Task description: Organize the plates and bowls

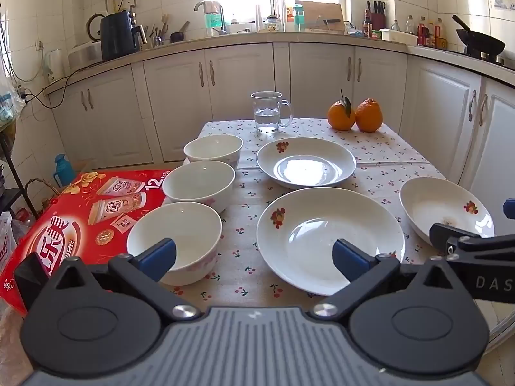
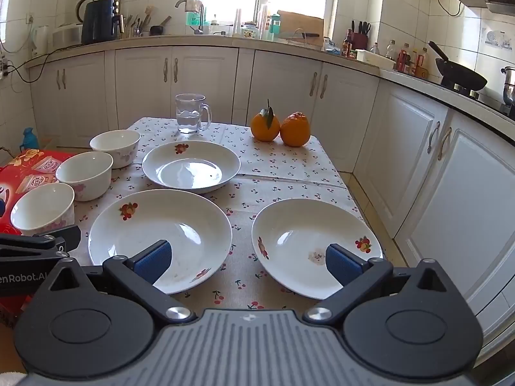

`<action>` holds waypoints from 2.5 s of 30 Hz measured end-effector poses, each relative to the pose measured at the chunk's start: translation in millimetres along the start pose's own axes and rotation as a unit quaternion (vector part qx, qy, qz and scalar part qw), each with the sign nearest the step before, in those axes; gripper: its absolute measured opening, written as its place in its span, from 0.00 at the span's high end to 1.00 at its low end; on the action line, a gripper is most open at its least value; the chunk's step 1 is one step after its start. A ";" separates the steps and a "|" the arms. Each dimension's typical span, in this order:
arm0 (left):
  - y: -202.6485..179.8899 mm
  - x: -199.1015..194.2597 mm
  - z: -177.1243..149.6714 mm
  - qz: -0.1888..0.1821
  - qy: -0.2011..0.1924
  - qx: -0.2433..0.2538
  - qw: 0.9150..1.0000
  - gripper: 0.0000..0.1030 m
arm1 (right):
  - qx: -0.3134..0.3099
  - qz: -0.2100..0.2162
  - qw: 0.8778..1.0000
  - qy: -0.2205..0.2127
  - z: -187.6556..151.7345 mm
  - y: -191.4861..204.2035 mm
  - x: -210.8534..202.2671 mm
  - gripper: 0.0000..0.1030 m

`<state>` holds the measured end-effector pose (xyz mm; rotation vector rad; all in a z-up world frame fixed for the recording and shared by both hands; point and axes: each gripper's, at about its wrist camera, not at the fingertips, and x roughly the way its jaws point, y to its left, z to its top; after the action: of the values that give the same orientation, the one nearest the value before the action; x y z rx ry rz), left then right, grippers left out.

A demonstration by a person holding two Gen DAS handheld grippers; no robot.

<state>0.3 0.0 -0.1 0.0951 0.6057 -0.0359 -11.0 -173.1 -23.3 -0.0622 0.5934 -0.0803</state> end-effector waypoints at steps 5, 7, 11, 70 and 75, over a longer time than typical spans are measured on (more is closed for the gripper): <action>-0.2 0.5 2.0 -0.001 0.002 -0.004 1.000 0.00 | -0.002 -0.001 1.000 -0.003 0.1 -0.2 -0.6 0.00; -0.4 1.2 2.8 0.001 0.002 -0.003 1.000 0.00 | -0.004 -0.002 1.000 -0.003 0.4 0.9 -1.1 0.00; 2.2 -5.7 3.6 0.001 -0.002 -0.003 1.000 0.00 | -0.005 -0.003 1.000 -0.003 0.4 4.8 -2.1 0.00; 0.0 -0.9 0.8 0.004 0.001 -0.005 1.000 0.01 | -0.003 -0.001 1.000 -0.005 -0.2 0.4 -1.3 0.00; -0.2 -0.8 0.6 0.004 0.001 -0.005 1.000 0.01 | -0.003 0.000 1.000 -0.005 -0.1 0.4 -1.3 0.00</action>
<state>0.0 -0.3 0.8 0.0873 0.6073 -0.0248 -12.1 -172.6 -22.7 -0.0686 0.5843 -0.0788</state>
